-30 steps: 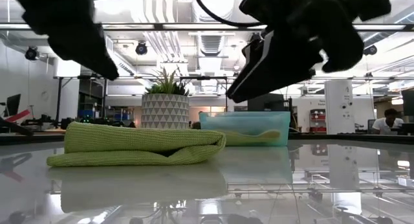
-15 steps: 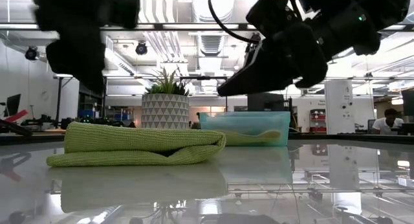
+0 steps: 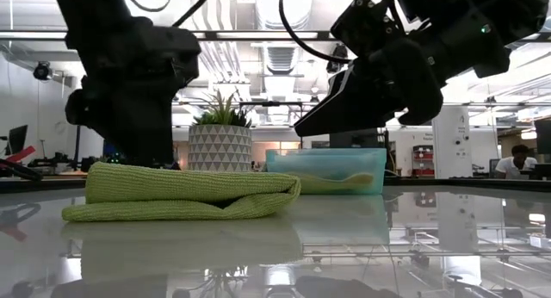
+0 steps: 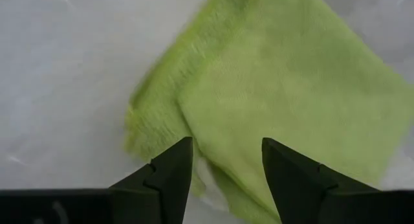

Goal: Fold microfiber towels
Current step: Fold the green microfiber cloth

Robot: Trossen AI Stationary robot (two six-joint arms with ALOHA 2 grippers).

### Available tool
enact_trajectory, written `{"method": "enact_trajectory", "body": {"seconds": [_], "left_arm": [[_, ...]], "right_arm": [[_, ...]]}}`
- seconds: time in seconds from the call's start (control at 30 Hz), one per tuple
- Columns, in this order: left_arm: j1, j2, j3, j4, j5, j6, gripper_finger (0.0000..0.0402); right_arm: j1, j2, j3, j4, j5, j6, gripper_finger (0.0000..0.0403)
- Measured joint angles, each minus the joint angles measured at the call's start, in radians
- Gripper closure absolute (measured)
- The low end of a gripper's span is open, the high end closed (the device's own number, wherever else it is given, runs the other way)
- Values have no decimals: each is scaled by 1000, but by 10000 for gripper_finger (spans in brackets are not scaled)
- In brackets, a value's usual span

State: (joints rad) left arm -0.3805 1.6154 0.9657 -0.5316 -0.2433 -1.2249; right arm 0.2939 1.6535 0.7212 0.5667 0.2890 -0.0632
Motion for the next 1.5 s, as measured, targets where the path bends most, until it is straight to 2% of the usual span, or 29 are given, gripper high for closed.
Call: {"method": "enact_trajectory", "body": {"seconds": [0.13, 0.5, 0.77, 0.97, 1.5], "left_arm": [[3, 2, -5, -1, -67, 1, 231], [3, 2, -17, 27, -69, 0, 231], [3, 46, -27, 68, -41, -2, 231], [3, 113, 17, 82, 0, 34, 231], [3, 73, 36, 72, 3, 63, 231]], "right_arm": [[0, 0, 0, 0, 0, 1, 273], [0, 1, 0, 0, 0, 3, 275], [0, 1, -1, -1, 0, 3, 282], [0, 2, -6, -3, 0, 3, 282], [0, 2, -6, -7, 0, 13, 282]]}}
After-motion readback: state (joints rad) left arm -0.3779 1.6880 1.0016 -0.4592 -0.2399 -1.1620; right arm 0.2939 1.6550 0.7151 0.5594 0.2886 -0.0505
